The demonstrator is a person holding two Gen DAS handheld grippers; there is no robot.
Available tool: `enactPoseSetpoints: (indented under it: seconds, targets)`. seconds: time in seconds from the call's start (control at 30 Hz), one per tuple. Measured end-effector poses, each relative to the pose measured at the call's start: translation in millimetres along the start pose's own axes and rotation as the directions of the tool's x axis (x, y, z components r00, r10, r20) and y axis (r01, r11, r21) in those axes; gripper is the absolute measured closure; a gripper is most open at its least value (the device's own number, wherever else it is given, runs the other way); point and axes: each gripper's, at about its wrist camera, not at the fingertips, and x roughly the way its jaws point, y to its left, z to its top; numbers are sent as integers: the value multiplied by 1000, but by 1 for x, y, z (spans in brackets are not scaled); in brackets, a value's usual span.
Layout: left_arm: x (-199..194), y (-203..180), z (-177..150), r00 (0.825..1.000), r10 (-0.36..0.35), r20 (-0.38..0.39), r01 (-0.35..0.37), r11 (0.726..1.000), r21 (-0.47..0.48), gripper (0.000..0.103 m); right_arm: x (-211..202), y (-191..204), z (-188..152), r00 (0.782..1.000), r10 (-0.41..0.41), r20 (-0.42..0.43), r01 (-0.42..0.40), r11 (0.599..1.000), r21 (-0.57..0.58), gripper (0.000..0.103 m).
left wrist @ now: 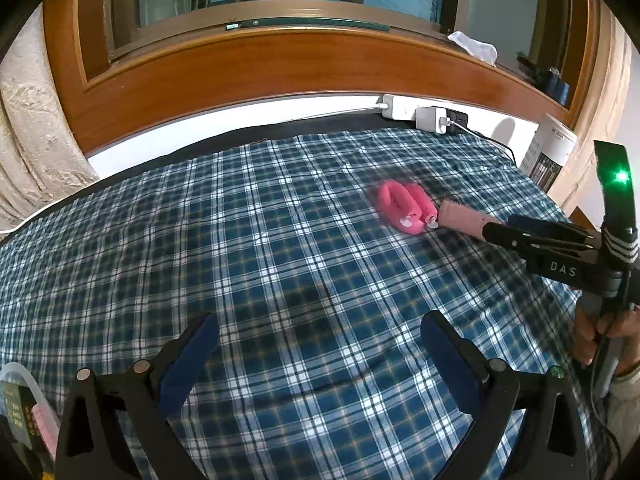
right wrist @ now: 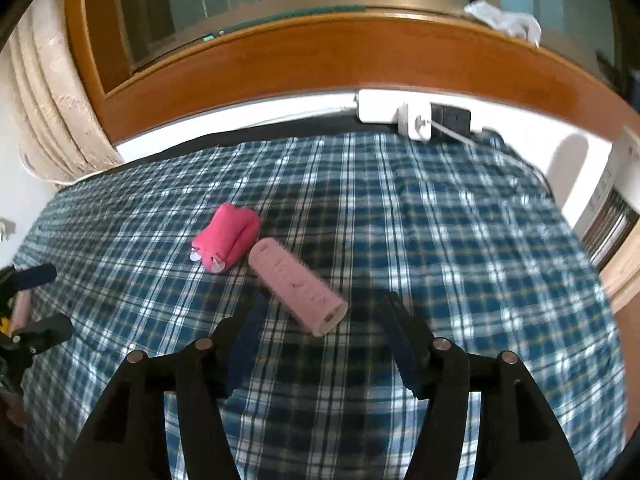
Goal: Organize objects
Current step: 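Grasp the pink hair roller with the right tool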
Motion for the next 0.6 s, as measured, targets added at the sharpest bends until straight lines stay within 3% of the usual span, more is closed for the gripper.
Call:
enactPoseSetpoints:
  seconds: [0.37, 0.6]
  targets:
    - [4, -2, 2, 1000, 6, -3, -6, 1000, 0, 1, 32, 11, 12, 994, 69, -87, -77, 993, -88, 44]
    - [12, -7, 8, 1000, 6, -11, -6, 1000, 12, 1, 31, 11, 8, 995, 51, -87, -60, 993, -102, 74]
